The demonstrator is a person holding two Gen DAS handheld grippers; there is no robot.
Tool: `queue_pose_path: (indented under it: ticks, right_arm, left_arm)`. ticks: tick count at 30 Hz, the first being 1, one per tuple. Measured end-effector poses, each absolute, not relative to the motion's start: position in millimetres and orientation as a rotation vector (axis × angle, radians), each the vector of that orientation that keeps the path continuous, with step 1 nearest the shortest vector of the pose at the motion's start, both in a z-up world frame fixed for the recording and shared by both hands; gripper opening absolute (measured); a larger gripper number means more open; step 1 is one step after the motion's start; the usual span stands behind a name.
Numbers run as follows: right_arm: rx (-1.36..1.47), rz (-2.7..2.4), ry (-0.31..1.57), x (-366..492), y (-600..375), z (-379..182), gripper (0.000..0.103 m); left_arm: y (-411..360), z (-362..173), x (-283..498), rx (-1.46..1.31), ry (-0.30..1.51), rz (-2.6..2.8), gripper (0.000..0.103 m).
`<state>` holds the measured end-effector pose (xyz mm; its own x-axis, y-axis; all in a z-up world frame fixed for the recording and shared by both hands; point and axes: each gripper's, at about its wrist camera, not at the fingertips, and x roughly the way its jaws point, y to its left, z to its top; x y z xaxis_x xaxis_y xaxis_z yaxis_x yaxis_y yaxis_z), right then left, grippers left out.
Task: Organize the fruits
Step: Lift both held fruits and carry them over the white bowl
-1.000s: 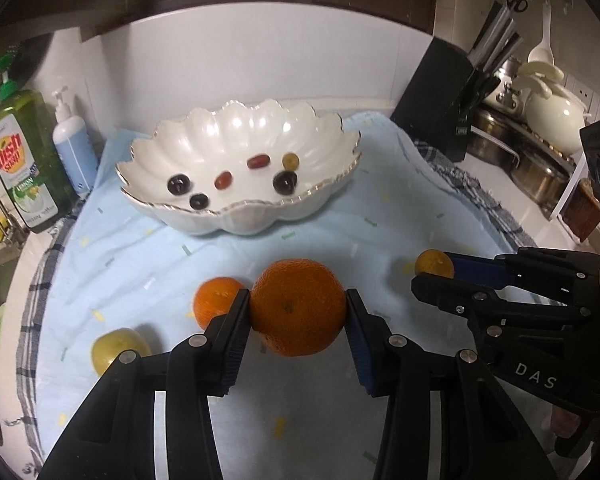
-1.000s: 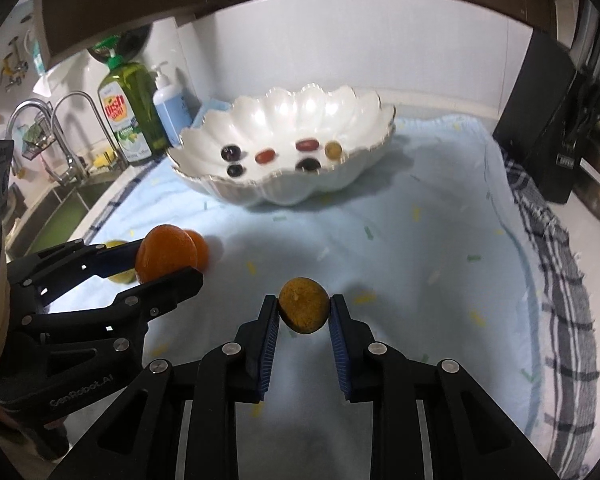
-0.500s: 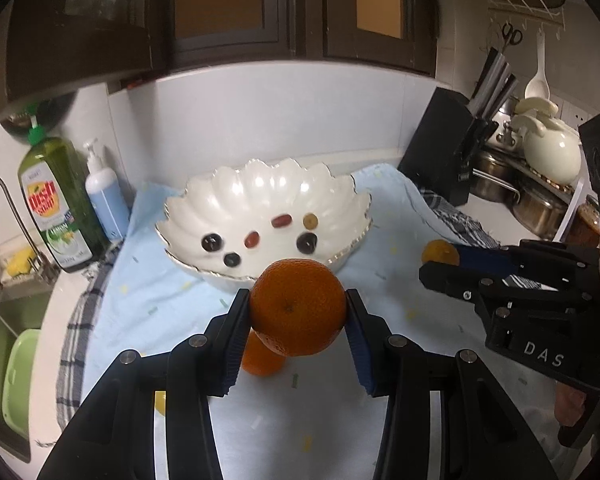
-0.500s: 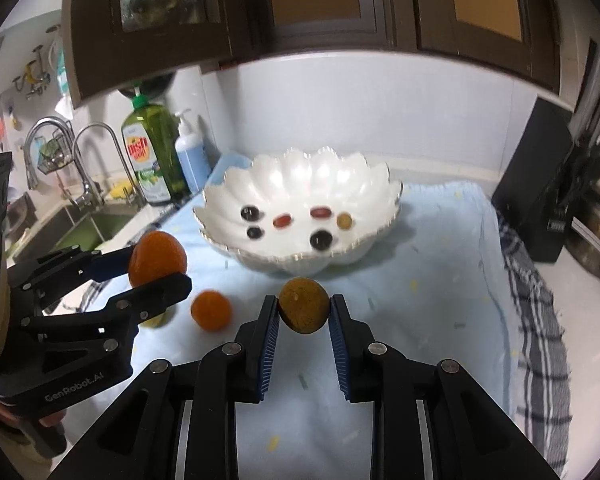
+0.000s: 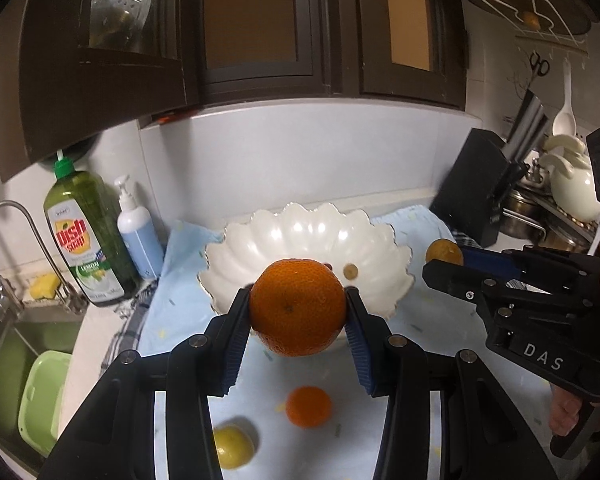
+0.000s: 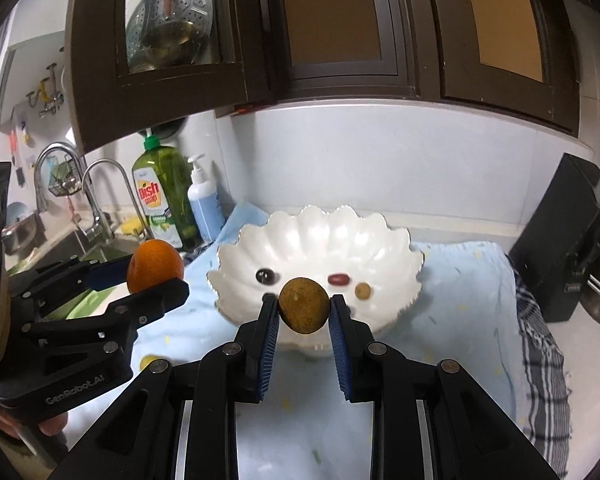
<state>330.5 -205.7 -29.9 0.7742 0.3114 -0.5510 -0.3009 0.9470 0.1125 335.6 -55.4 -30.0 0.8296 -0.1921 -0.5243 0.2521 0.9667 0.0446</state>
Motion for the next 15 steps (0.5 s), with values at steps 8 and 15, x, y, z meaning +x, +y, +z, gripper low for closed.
queue_pose_path:
  ticks: [8,15]
  right_arm:
    - [0.005,0.325,0.591,364.8,-199.4,-24.2,0.027]
    - [0.009,0.324,0.603,396.1,-199.8,-21.3,0.027]
  left_arm:
    - [-51.1,-19.3,368.7,0.100,0.558,-0.239,0.045]
    - [-55.2,-7.6,398.4,0.125,0.545,-0.229,0.045]
